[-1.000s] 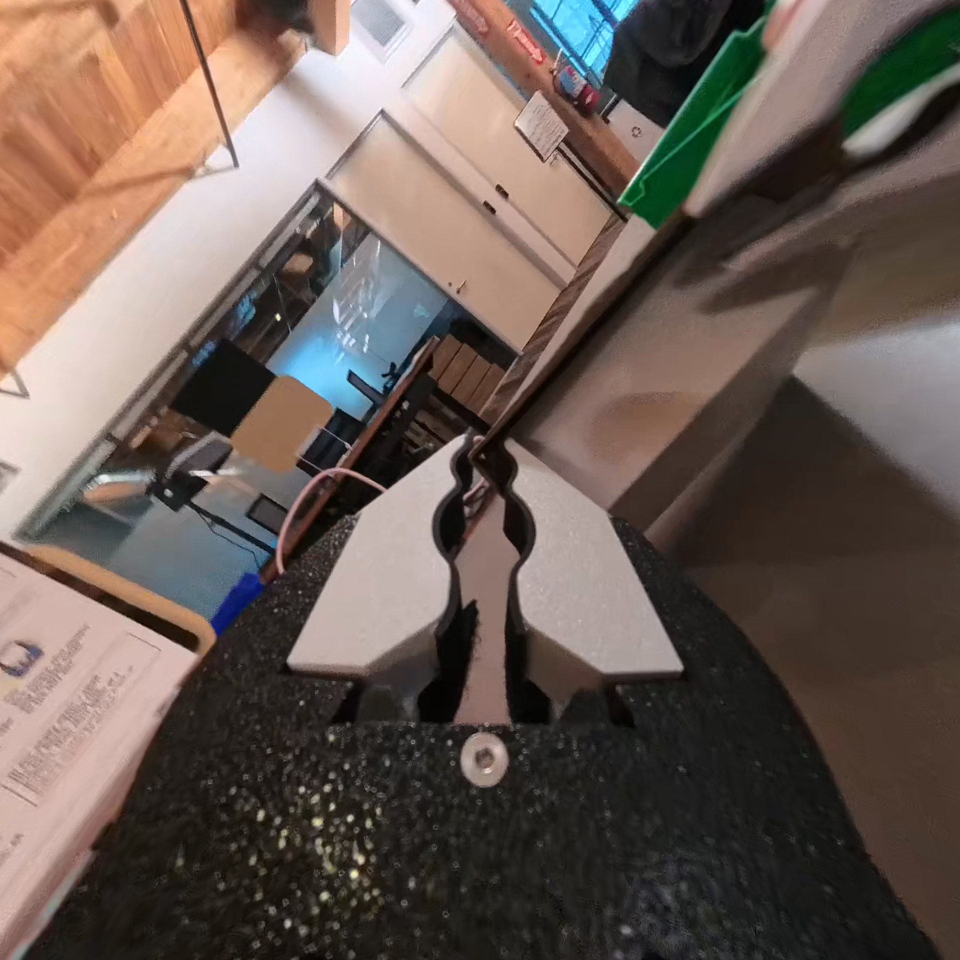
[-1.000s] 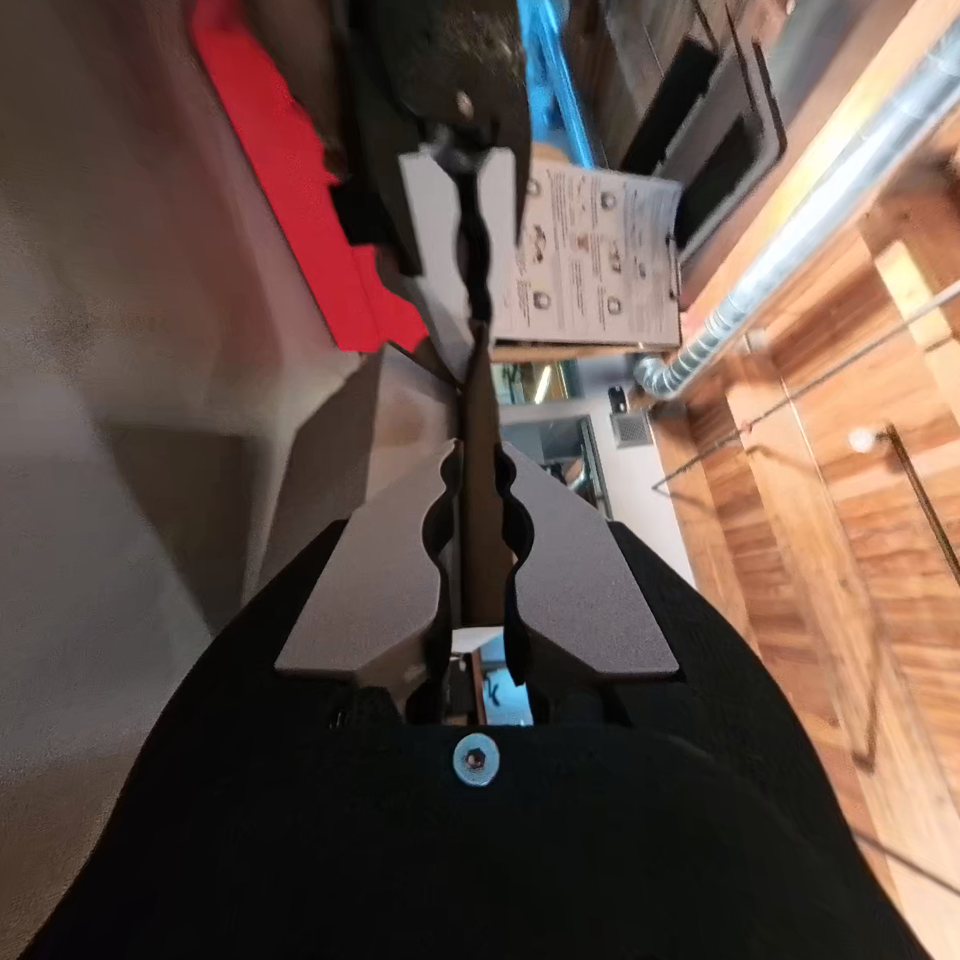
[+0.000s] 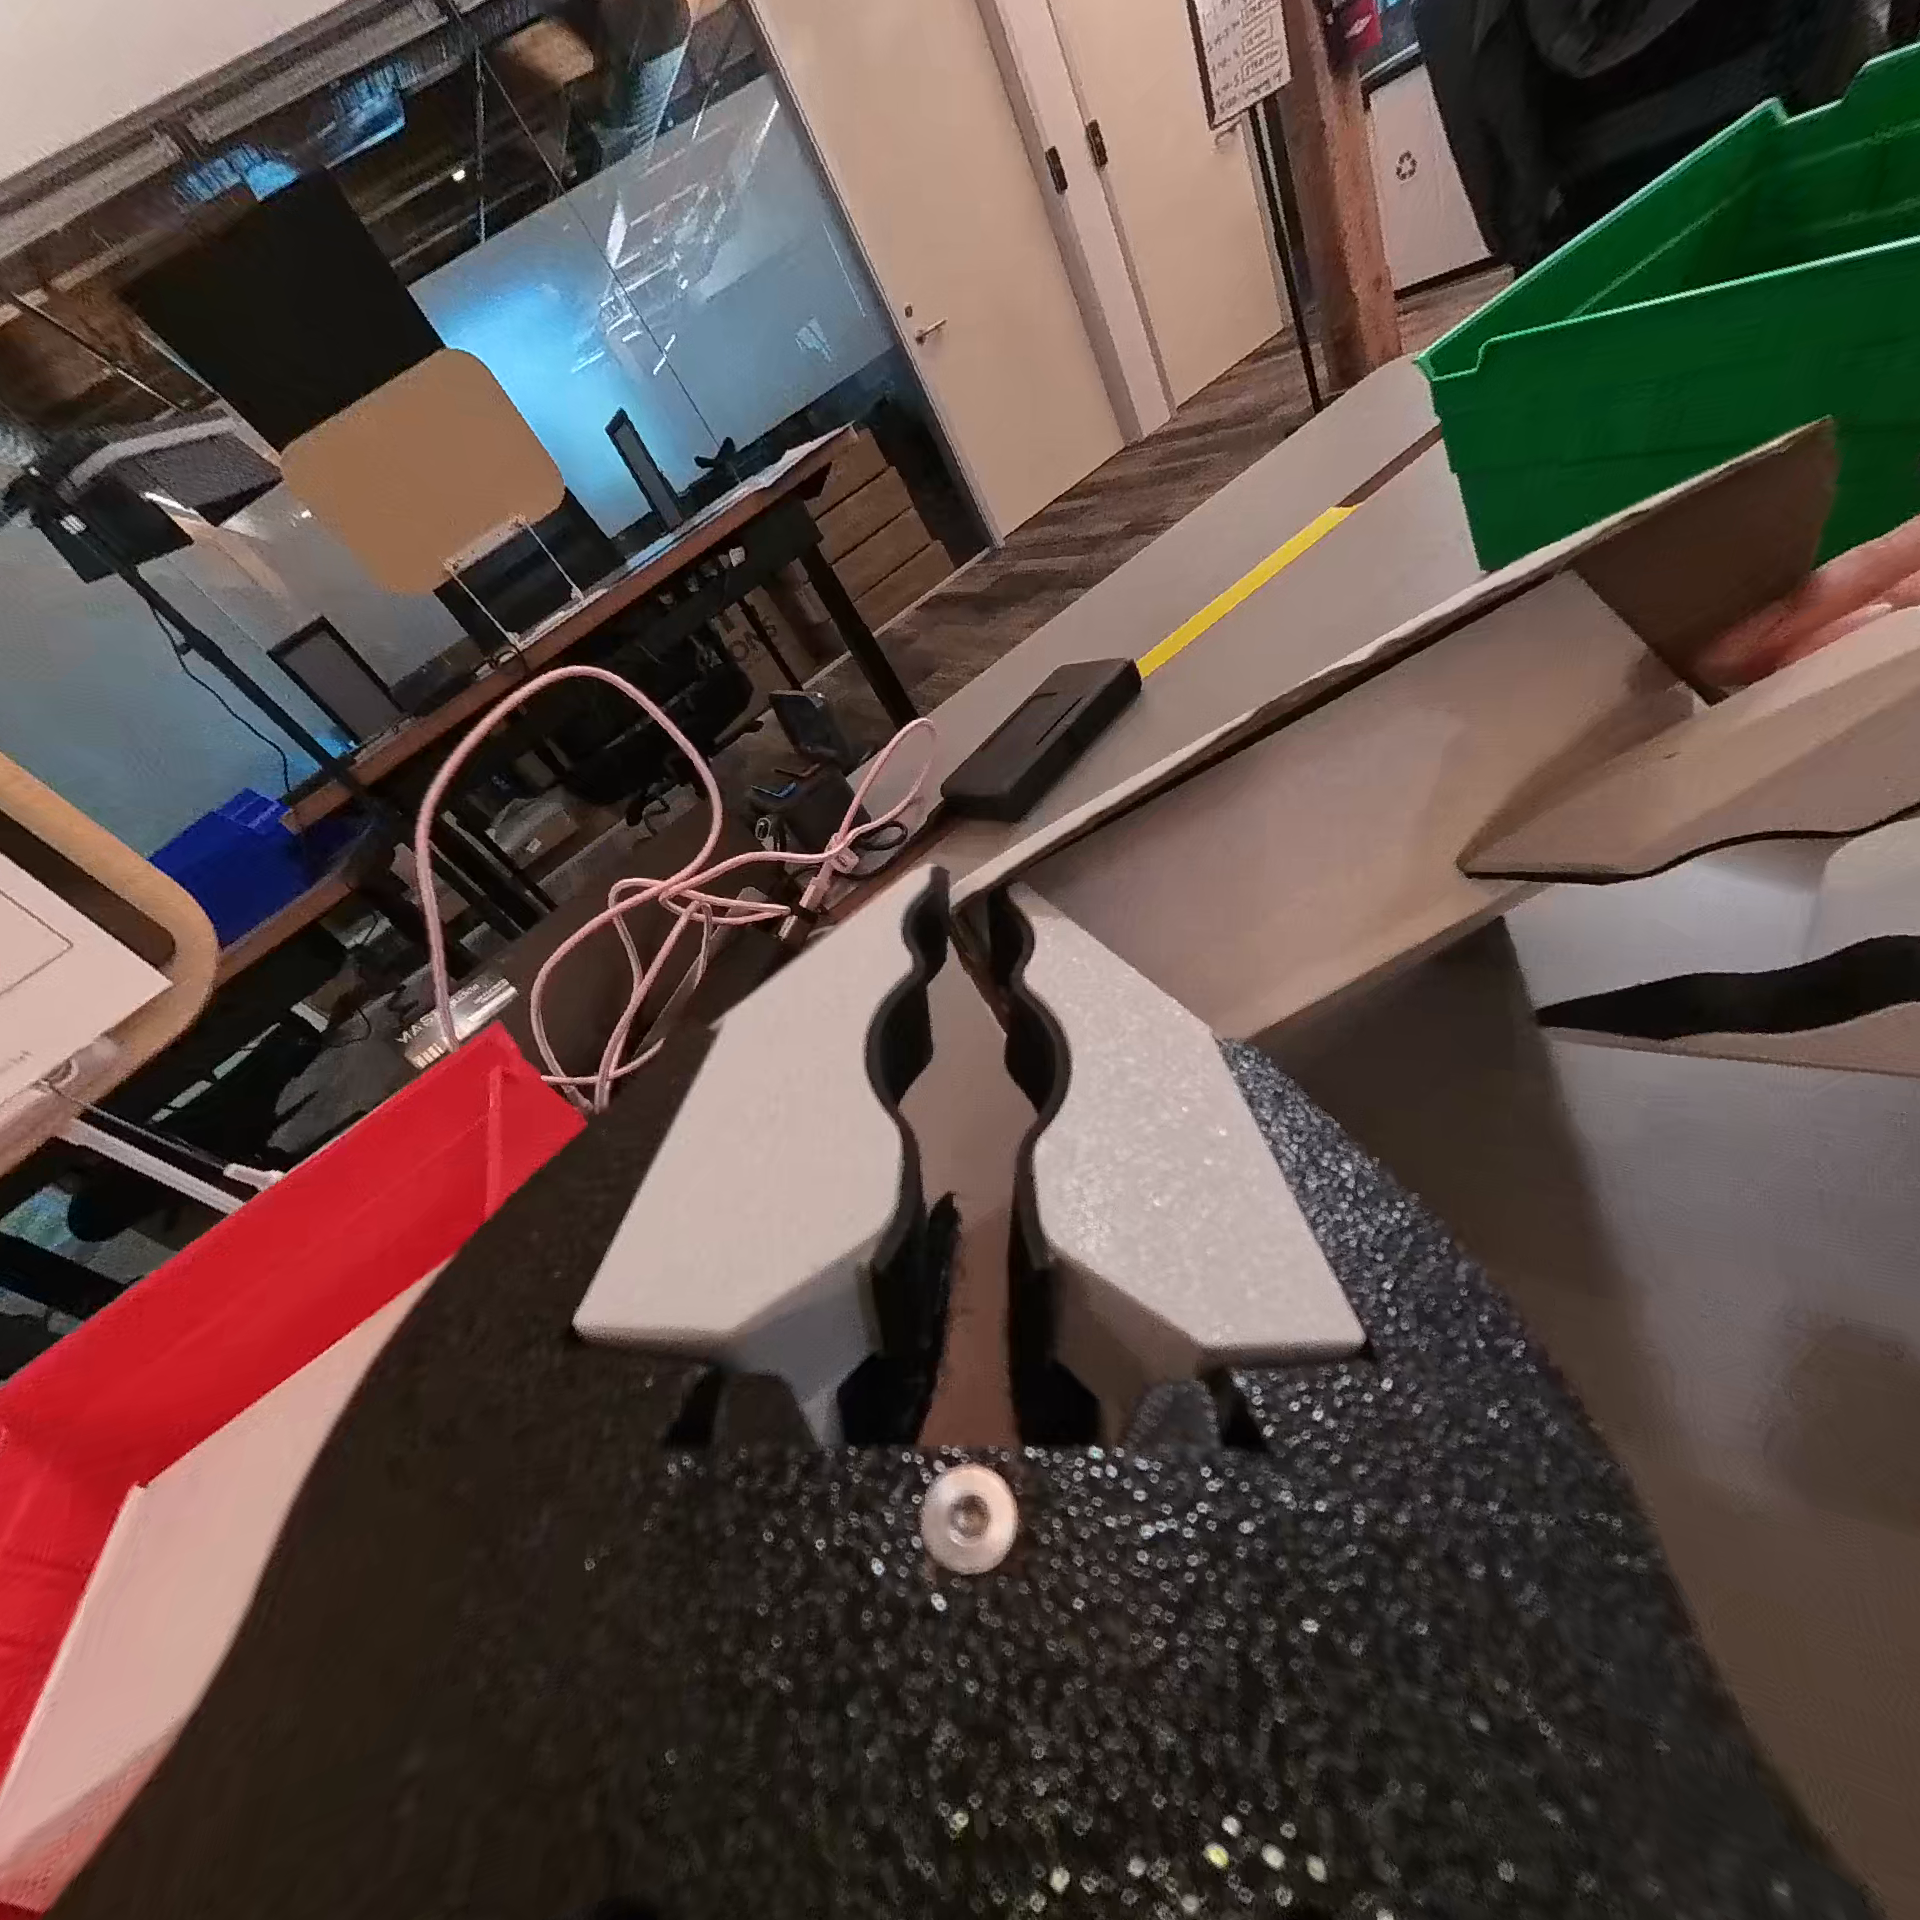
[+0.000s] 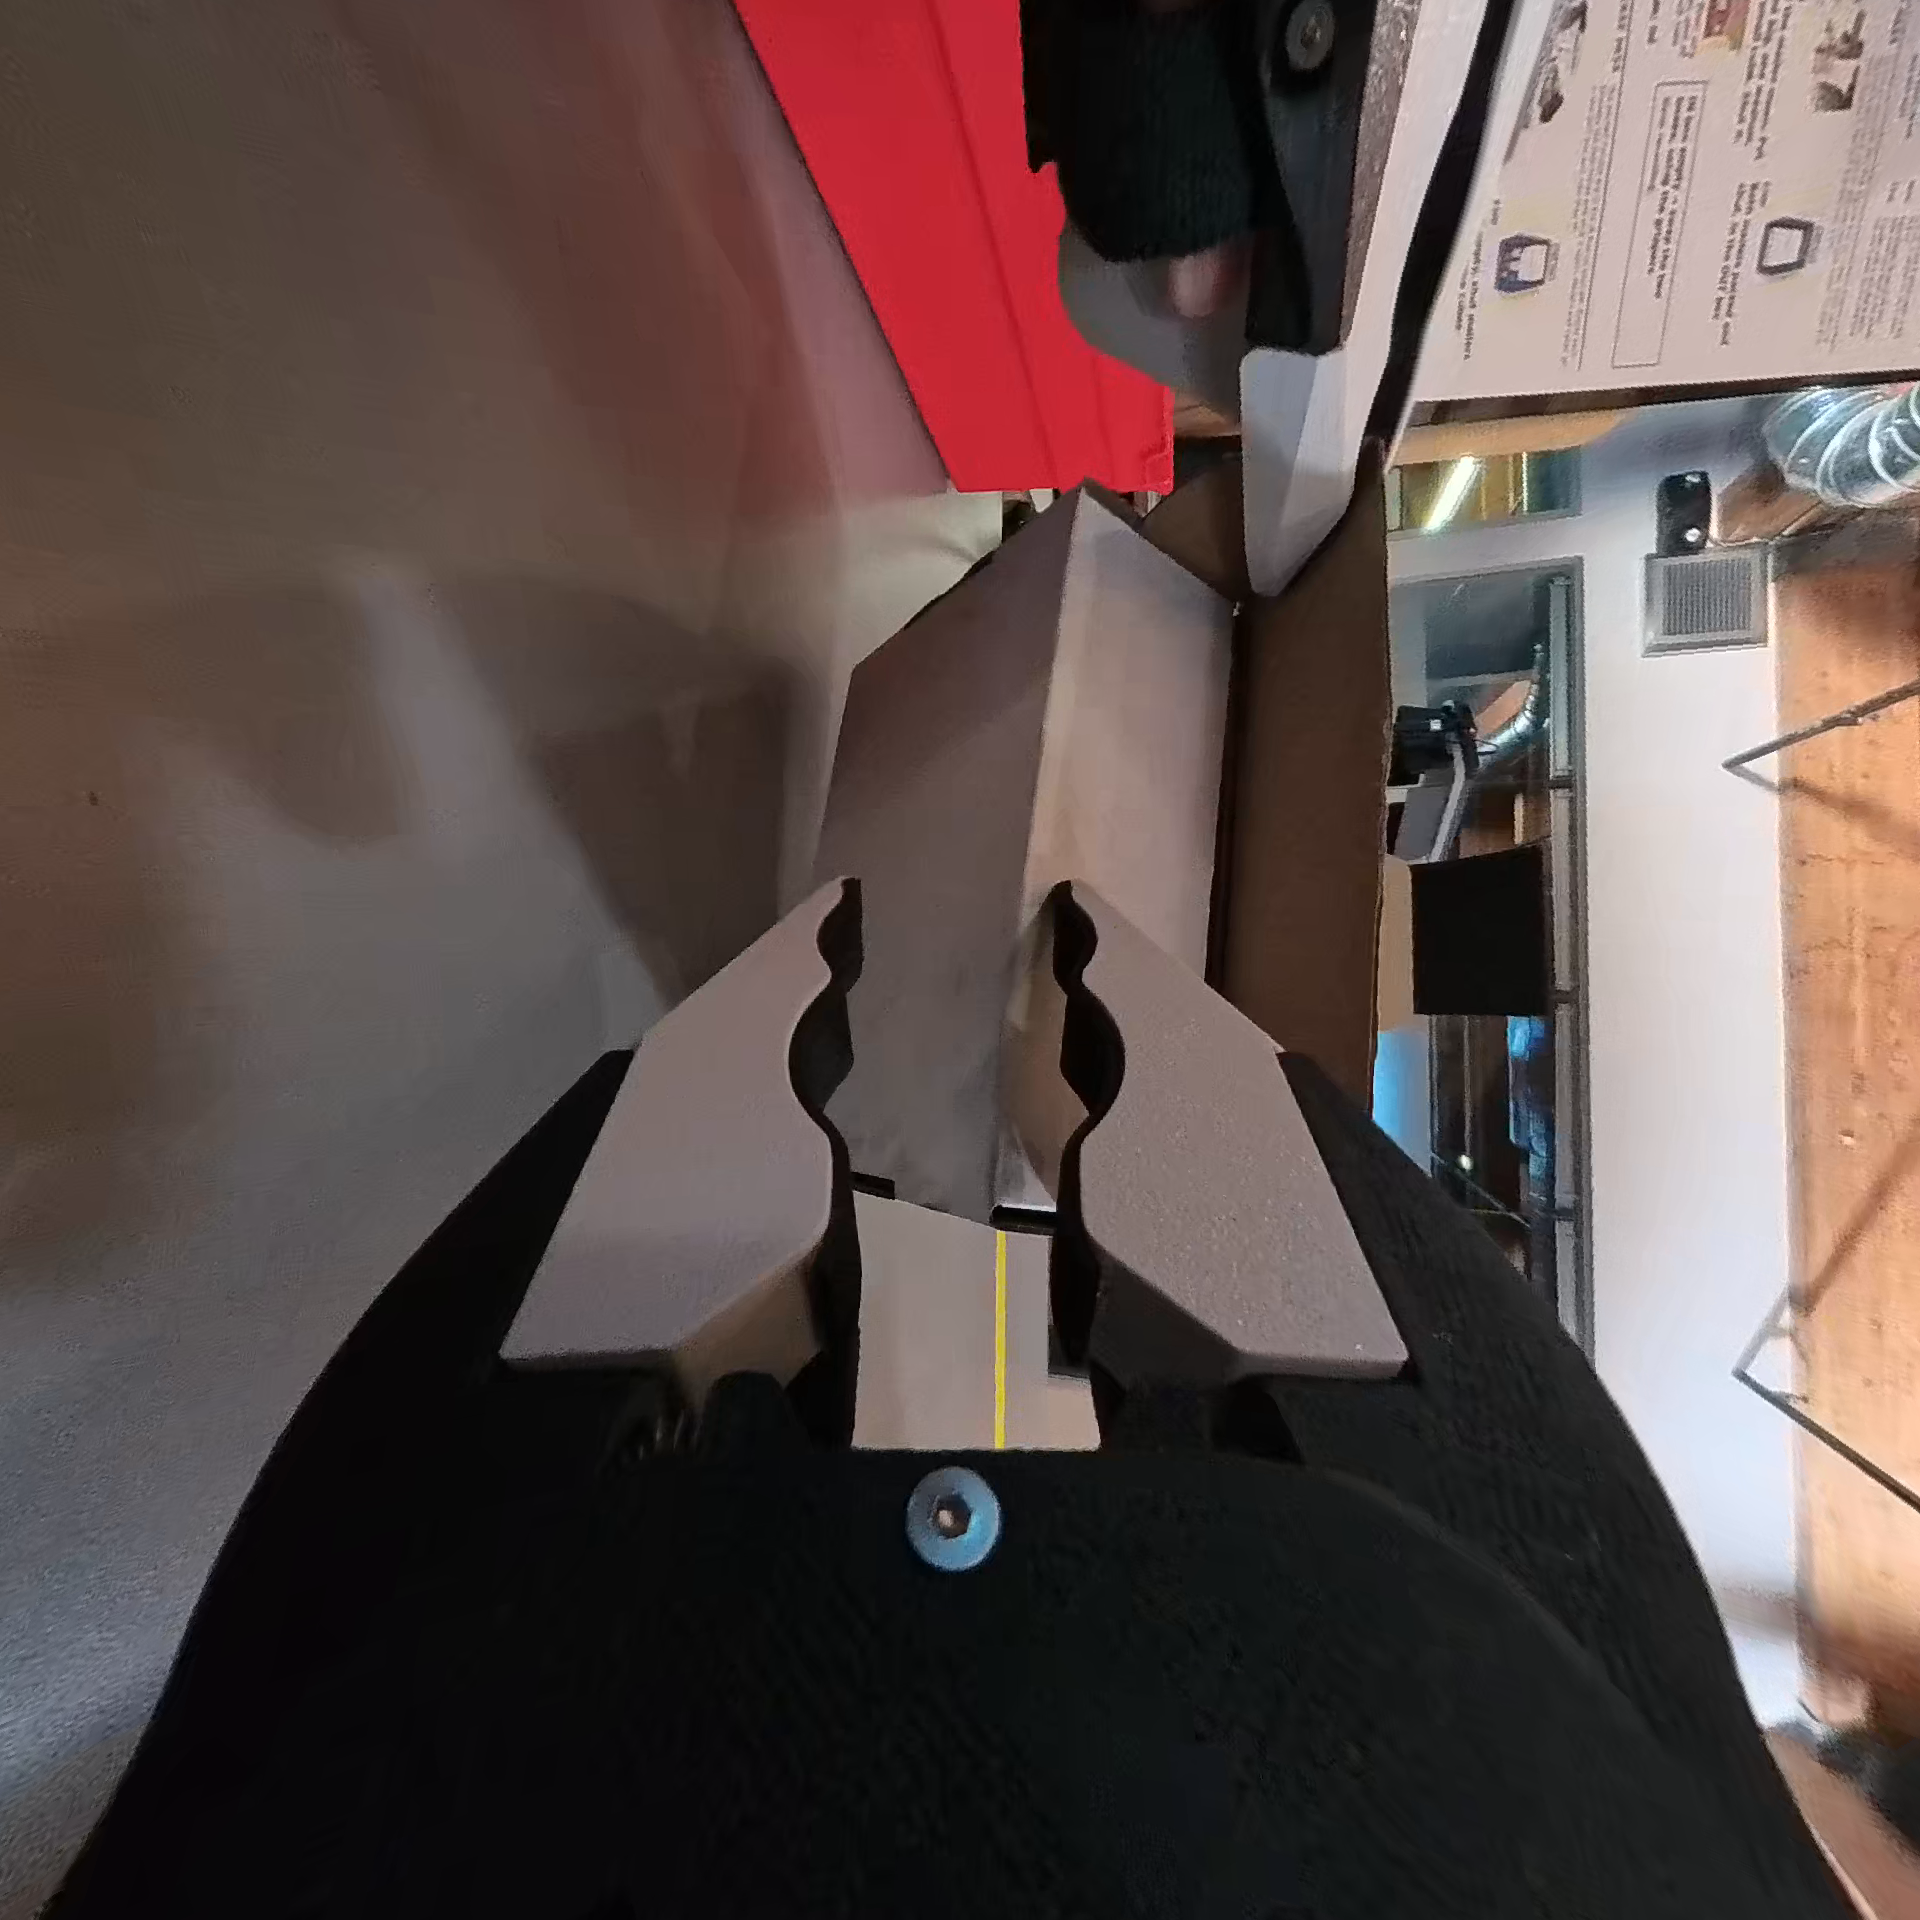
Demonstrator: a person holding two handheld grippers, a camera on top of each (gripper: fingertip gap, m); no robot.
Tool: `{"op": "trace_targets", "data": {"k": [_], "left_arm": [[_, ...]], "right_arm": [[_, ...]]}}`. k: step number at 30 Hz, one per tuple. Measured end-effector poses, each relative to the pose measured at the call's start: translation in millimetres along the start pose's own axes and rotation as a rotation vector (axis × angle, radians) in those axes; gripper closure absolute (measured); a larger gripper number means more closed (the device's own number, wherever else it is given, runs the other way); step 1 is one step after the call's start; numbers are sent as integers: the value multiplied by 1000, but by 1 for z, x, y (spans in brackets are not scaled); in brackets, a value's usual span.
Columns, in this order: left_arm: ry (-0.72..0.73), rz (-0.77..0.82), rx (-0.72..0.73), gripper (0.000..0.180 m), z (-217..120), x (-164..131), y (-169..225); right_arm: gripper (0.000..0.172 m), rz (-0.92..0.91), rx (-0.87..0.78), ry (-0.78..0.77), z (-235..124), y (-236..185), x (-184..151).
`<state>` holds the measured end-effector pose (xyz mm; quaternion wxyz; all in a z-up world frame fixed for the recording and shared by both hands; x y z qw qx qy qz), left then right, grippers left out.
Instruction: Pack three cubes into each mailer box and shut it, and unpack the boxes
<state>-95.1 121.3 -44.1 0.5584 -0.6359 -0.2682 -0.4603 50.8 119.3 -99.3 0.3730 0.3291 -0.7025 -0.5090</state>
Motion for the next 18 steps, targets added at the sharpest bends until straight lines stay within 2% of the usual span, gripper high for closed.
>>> {"op": "trace_targets", "data": {"k": [4, 7, 9, 11, 14, 16, 18], "left_arm": [[-15, -79, -15, 175, 0, -2, -1], [15, -192, -46, 176, 1, -2, -2], [19, -239, -46, 177, 0, -2, -6], [17, -225, -36, 177, -2, -3, -9], [19, -207, -48, 177, -2, 0, -7], [16, -157, -60, 177, -3, 3, -3], [21, -111, -72, 177, -3, 8, 2]], "right_arm": [[137, 2, 19, 1, 0, -1, -1], [162, 25, 131, -33, 3, -14, -6], [160, 3, 144, -34, 7, -21, -7], [151, 19, 111, 10, 7, -19, -1], [124, 78, -4, 99, 2, -4, 15], [107, 108, -33, 88, 1, 1, 19], [94, 153, 4, 18, 6, -1, 16]]}}
Point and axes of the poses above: each gripper's, where its closed fingertips meet, z out along the fingers, x out of its top, y = z × x across the jaws, the point moved 7 cm from there along -z, back along the fingers, and after that the axes turned 9 degrees about y, right-handed, at the moved point
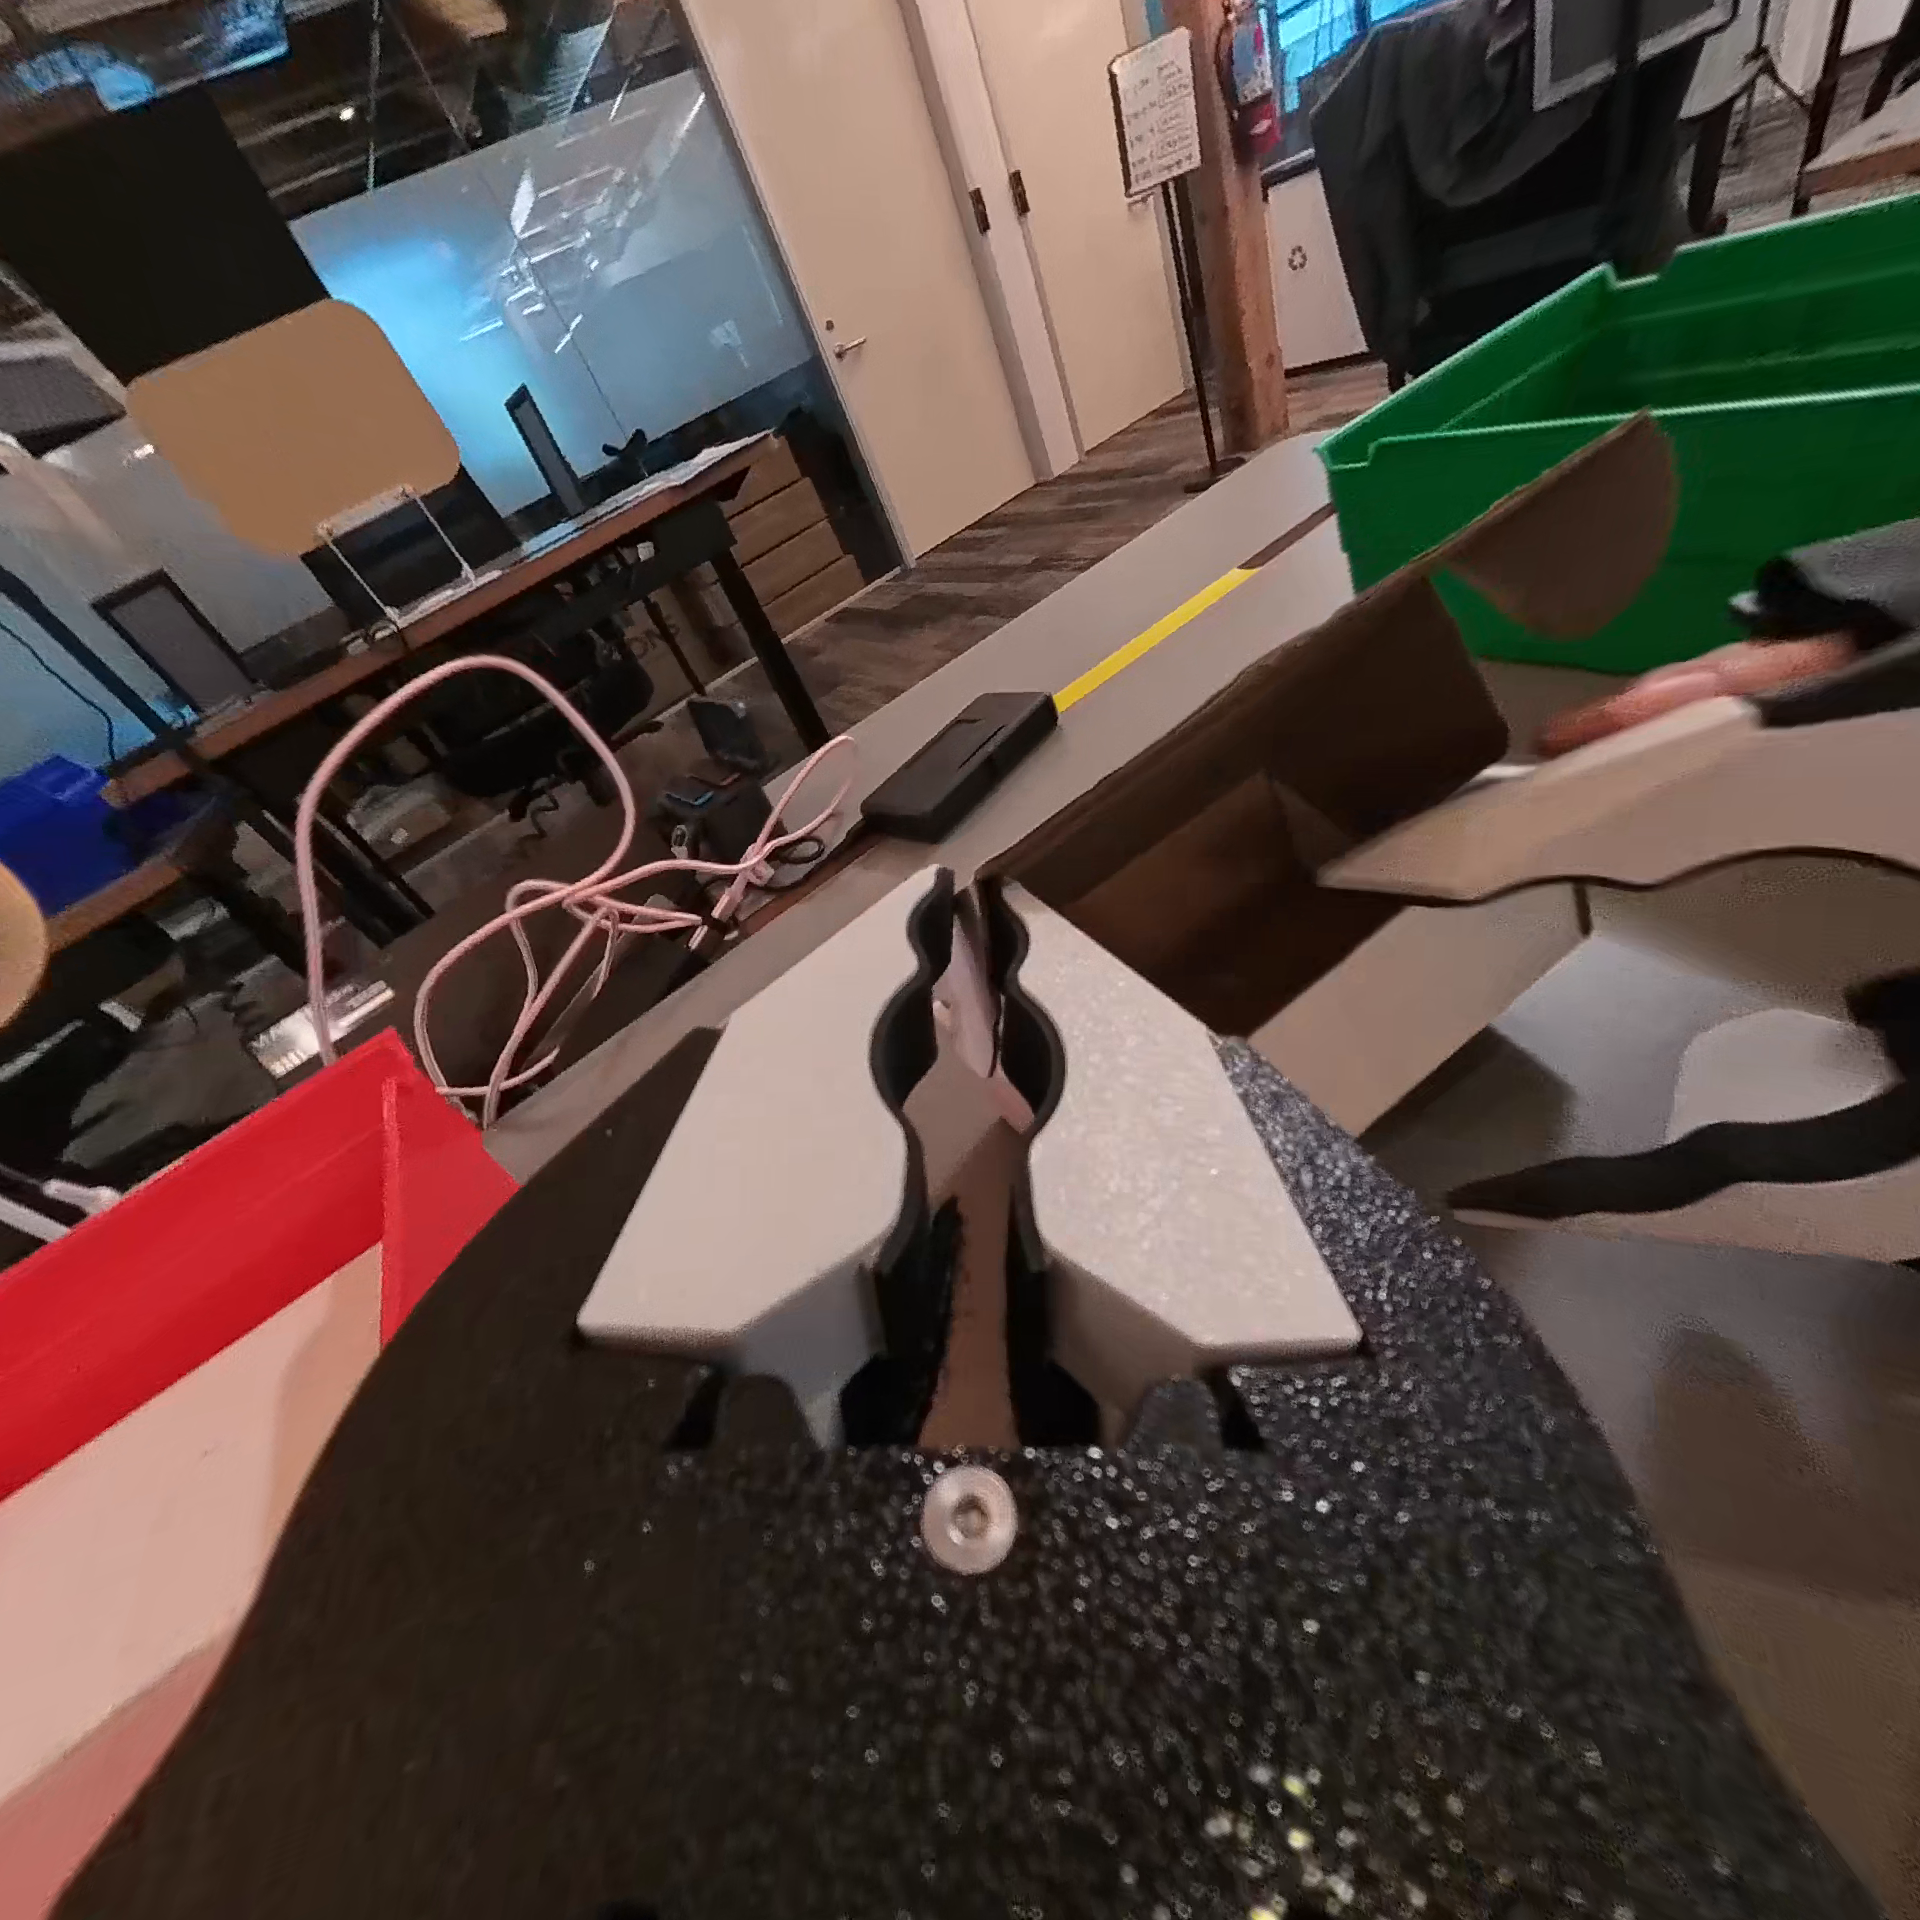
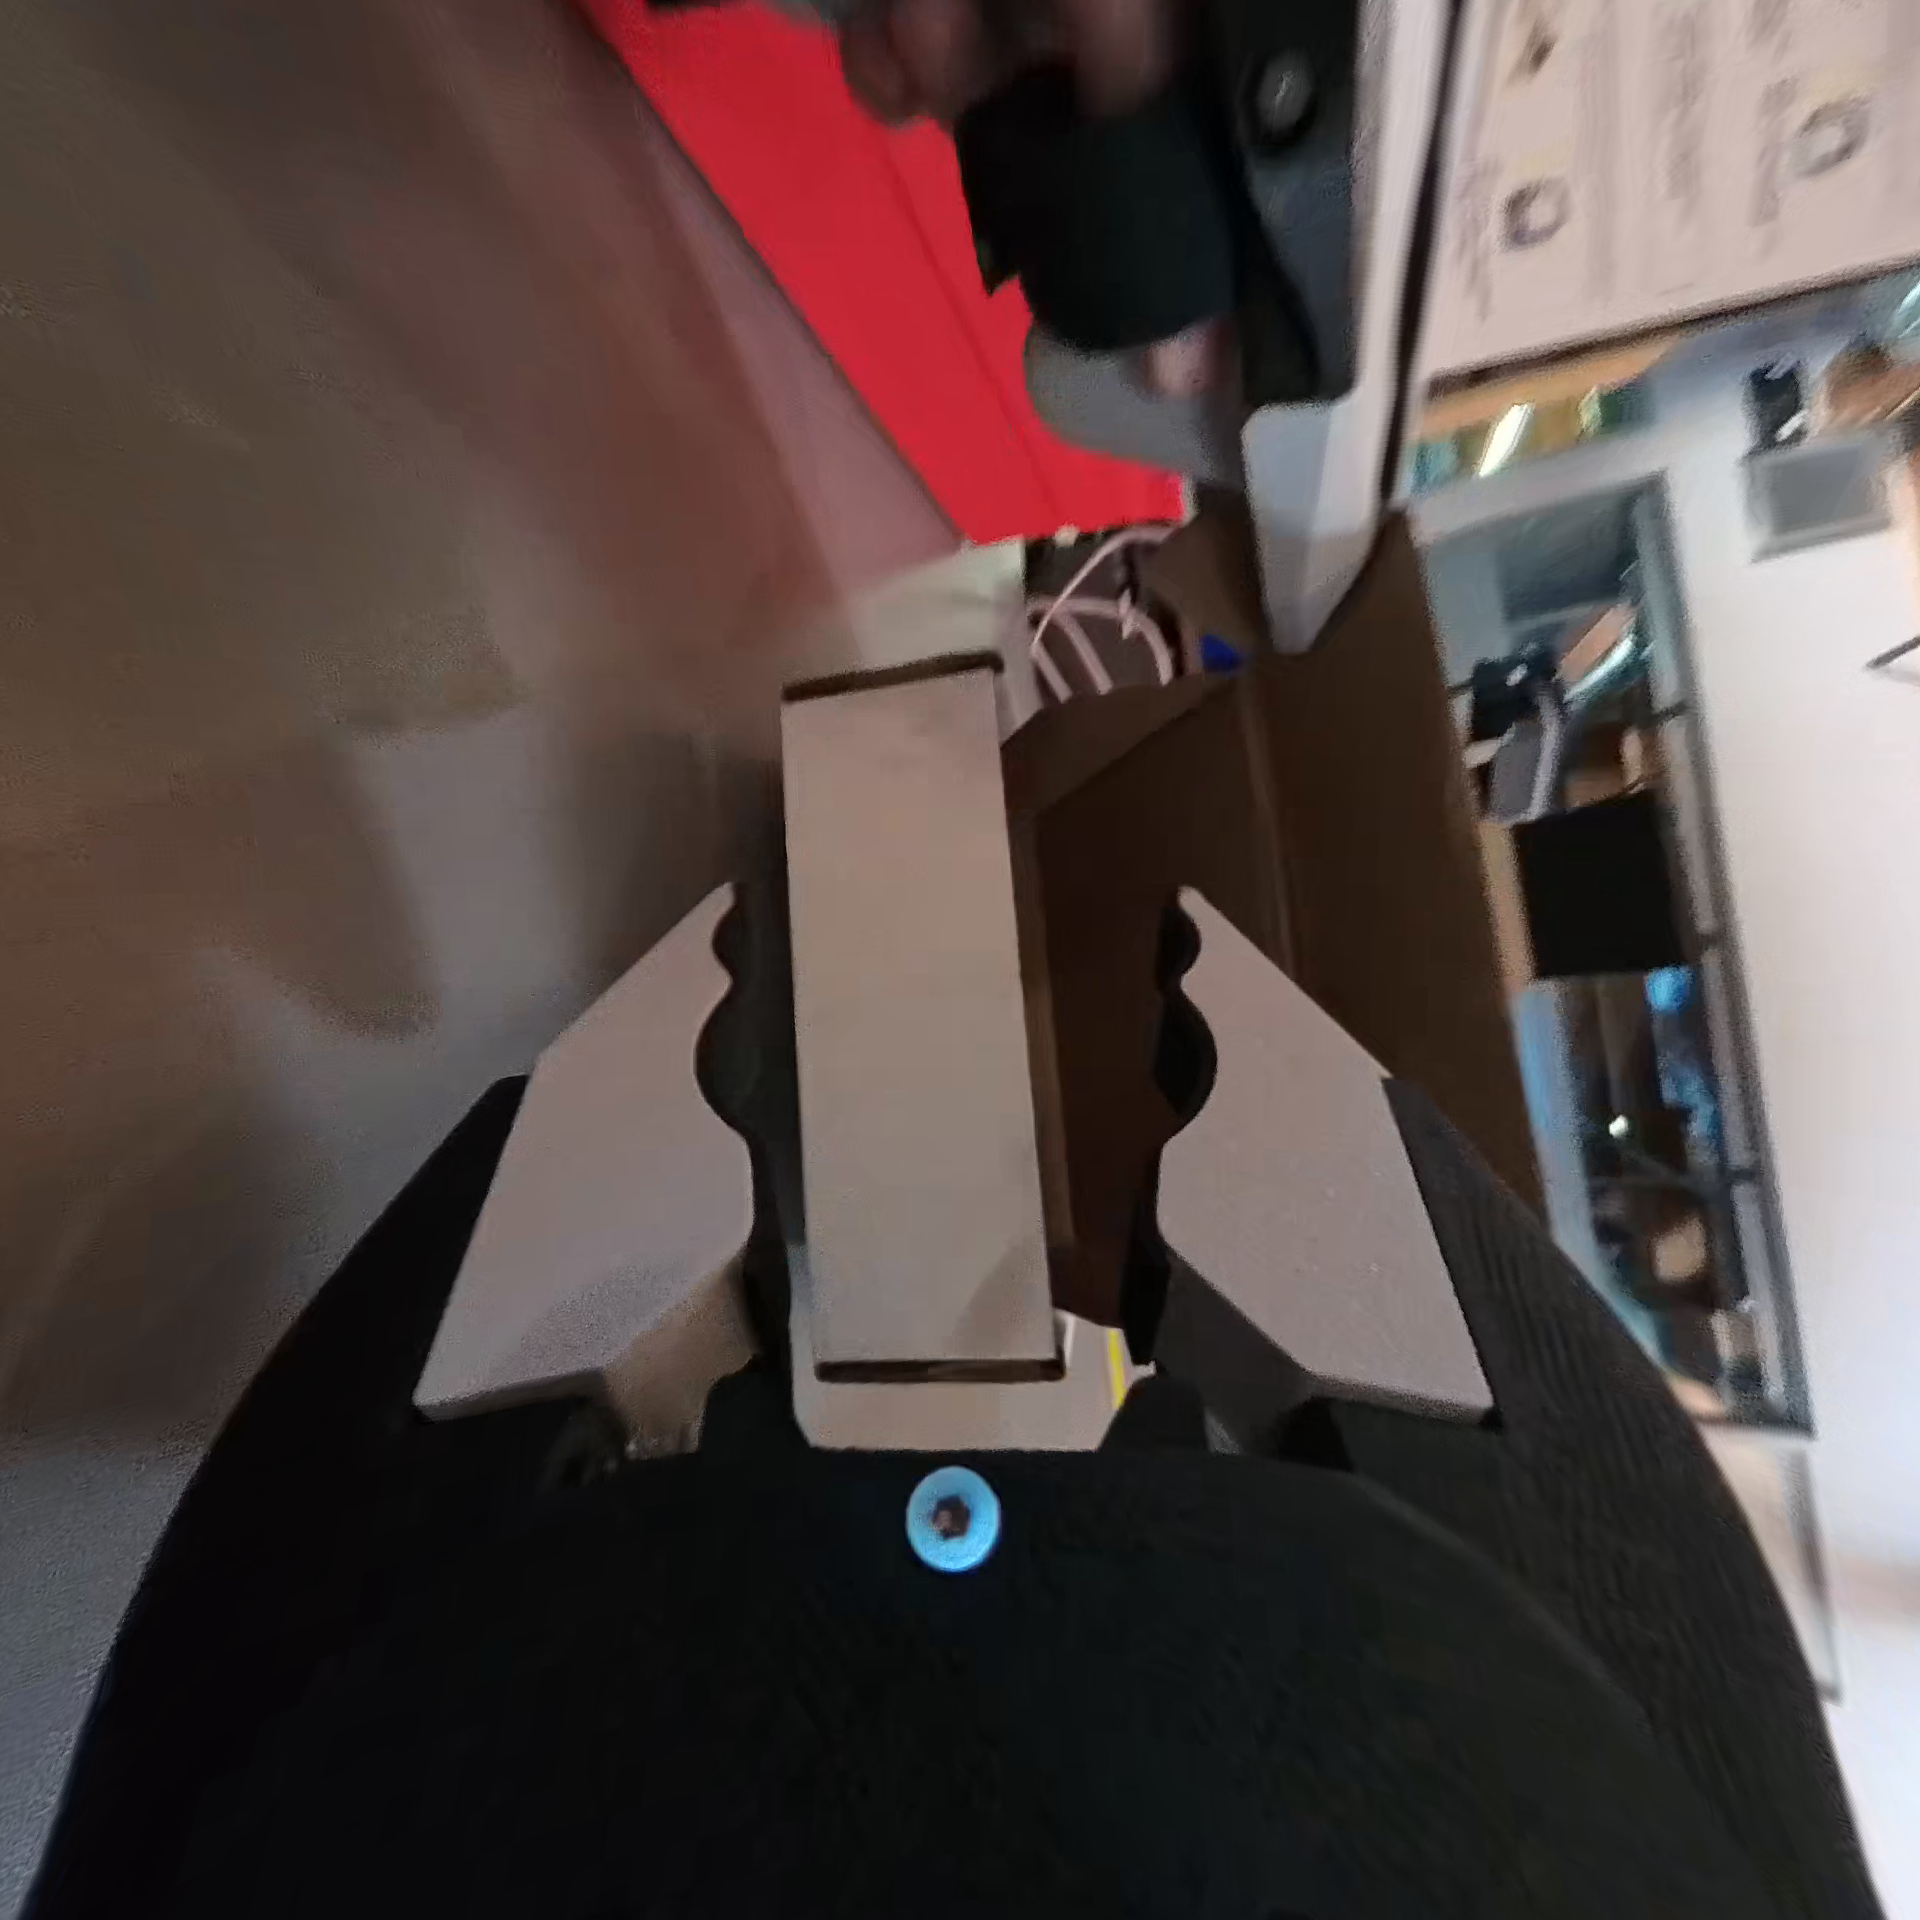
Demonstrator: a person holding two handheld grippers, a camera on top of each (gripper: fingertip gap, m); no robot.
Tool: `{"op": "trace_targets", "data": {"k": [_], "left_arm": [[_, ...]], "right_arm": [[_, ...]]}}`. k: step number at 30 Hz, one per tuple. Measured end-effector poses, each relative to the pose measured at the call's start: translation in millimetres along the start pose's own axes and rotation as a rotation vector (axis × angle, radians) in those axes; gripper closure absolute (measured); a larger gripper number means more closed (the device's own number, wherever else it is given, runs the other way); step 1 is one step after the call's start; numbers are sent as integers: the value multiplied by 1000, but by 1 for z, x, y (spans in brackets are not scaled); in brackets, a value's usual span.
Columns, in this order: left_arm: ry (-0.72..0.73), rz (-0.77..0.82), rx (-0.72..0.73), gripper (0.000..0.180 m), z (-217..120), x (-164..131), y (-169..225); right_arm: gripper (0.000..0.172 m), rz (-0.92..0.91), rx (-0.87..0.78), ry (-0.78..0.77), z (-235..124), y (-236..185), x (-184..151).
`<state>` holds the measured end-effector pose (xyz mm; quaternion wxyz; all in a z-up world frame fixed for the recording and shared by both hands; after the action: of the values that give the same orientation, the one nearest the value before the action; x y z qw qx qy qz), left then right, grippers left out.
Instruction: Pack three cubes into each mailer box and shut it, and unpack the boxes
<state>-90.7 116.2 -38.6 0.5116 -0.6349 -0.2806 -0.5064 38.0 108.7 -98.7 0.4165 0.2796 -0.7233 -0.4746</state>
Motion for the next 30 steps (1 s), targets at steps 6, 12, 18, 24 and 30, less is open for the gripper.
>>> {"op": "trace_targets", "data": {"k": [6, 12, 18, 24, 30], "left_arm": [[43, 90, 14, 177, -6, 16, 2], [2, 176, 71, 177, 12, 29, -19], [-250, 195, 38, 178, 71, 12, -47], [-479, -51, -74, 178, 115, -28, -64], [-505, -53, 36, 167, 129, -37, -64]], "right_arm": [[135, 67, 159, -176, 4, -13, -22], [157, 186, 274, -113, -6, -11, -13], [160, 264, 347, -70, -12, -12, -11], [159, 276, 349, -71, -12, -12, -10], [159, 334, 332, -115, -11, -12, -7]]}}
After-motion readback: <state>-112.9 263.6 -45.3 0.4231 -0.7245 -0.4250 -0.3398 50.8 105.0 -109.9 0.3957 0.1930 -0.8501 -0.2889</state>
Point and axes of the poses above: each gripper's, where its closed fingertips meet, z out along the fingers, x out of its top, y = z × x across the jaws, the point moved 7 cm from there along -z, back along the fingers, and after that the axes turned 9 degrees about y, right-handed, at the moved point
